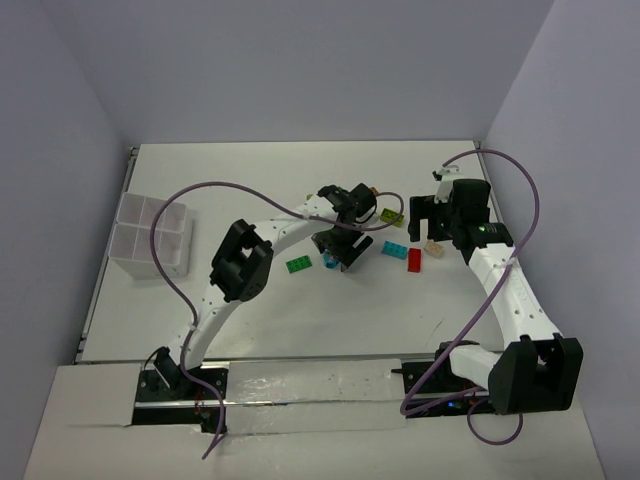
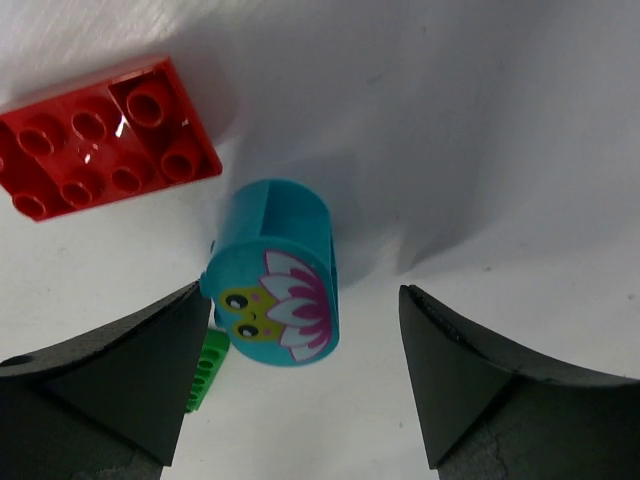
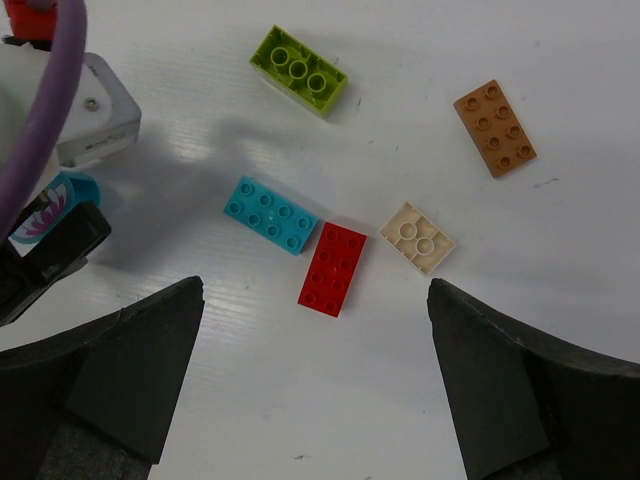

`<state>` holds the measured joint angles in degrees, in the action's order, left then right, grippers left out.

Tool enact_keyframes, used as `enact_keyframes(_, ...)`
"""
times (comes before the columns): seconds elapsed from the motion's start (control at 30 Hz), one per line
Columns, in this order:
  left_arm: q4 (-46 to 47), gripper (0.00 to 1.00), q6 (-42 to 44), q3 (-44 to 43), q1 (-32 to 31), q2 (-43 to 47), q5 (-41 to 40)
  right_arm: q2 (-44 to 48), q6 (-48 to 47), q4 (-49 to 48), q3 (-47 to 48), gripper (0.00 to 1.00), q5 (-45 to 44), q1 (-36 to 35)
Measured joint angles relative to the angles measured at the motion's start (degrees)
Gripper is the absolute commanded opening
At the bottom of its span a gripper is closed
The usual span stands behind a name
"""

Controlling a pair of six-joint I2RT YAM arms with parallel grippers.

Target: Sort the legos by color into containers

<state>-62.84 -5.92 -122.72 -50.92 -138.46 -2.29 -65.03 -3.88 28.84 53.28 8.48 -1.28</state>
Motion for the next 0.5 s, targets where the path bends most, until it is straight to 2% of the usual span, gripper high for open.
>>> enact_keyframes(0.4, -0.9, 0.81, -0.1, -4.8, 0.6, -3.8, -0.5, 0.0, 0.0, 0.0, 0.0, 1.0, 0.5, 0.4)
enact_keyframes(0.5, -0.9, 0.76, 0.0, -6.1, 0.7, -4.4, -0.5, 0.0, 0.0, 0.0, 0.0, 1.0, 0.7, 0.4)
